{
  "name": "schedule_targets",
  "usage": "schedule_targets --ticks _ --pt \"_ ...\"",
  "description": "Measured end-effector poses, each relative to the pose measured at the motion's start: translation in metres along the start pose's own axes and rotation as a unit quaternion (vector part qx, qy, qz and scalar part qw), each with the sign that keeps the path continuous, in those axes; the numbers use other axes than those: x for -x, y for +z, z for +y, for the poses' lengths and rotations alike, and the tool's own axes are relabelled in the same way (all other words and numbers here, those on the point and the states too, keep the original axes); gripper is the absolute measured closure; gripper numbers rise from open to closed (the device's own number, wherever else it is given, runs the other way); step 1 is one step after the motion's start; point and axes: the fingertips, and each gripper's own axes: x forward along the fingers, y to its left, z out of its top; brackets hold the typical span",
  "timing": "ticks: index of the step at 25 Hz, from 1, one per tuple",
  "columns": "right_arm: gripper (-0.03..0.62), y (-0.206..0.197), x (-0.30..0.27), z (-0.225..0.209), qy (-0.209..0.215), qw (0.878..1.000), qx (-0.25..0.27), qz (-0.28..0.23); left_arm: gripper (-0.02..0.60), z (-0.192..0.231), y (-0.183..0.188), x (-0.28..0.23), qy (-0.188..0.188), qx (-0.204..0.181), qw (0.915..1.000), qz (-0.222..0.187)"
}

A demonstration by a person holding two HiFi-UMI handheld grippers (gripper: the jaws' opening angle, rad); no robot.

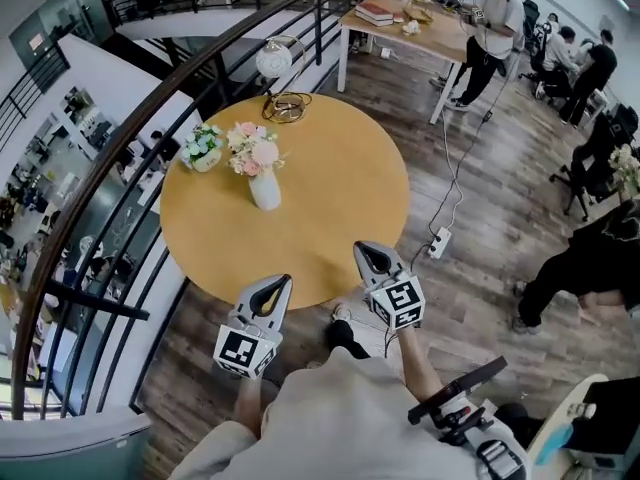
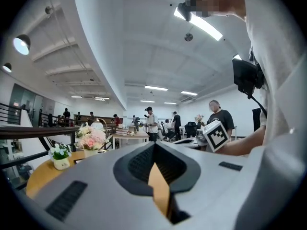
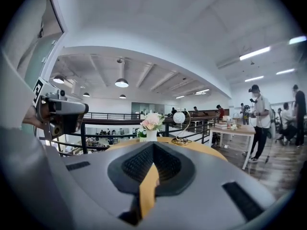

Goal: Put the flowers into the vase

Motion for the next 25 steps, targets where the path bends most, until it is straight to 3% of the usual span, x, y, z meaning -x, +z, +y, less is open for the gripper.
schedule_targets --ticks 8,14,25 --pt "0.586 0.009 0.062 0.017 -0.012 0.999 -0.023 -0.023 0.575 -0.031 -0.018 0.000 -0.007 0.014 0.9998 0.009" --pt "0.586 0.007 0.074 0.029 0.024 0.999 -0.014 -0.018 0.575 -0.039 -0.021 0.000 0.023 0.010 0.9995 0.021" --pt "0.586 0.017 0.068 0.012 0.062 0.998 -0.007 -0.028 0.575 -0.047 -0.013 -0.010 0.061 0.000 0.9979 0.022"
